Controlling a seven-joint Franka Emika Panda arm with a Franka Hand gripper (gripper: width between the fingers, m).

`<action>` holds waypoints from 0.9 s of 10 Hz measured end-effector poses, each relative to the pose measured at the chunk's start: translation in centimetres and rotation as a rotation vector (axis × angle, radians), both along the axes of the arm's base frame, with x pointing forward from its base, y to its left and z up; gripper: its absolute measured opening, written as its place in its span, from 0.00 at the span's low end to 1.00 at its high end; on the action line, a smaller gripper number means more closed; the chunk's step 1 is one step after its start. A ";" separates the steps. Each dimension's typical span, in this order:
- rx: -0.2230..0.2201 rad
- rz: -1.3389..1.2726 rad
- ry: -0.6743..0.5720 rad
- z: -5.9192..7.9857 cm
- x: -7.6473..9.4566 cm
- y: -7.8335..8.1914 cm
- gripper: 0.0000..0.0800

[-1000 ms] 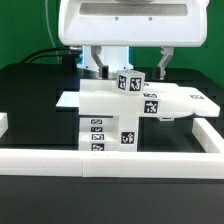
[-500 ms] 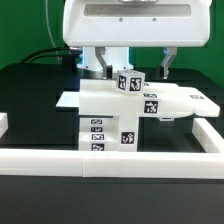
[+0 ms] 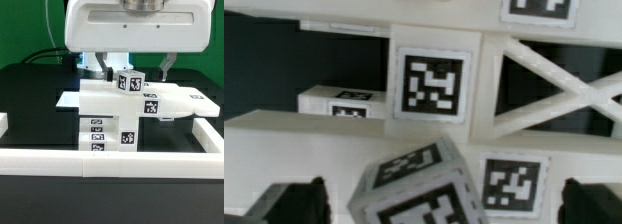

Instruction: Assemble chair

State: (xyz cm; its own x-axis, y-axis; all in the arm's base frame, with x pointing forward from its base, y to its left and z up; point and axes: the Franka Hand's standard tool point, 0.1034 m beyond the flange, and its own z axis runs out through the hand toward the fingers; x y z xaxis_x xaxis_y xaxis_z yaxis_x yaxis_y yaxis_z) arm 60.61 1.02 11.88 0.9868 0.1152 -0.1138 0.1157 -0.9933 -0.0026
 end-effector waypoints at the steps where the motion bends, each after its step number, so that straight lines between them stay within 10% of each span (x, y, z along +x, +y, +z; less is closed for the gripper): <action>1: 0.001 0.025 0.001 0.0 0.0 -0.1 0.81; 5: -0.002 0.391 -0.003 0.2 0.4 -1.3 0.81; 8: -0.003 0.388 -0.004 0.2 0.4 -1.3 0.40; 9: -0.003 0.383 -0.004 0.2 0.4 -1.3 0.40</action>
Offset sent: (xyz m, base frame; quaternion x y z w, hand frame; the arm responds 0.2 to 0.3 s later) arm 0.0082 -0.0086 0.0057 -0.0320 0.0050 -0.2642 0.9639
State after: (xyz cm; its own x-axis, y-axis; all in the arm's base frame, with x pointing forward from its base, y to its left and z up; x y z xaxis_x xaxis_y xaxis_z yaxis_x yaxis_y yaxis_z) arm 61.04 -0.28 12.05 0.8729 0.4752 -0.1107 0.4784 -0.8782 0.0019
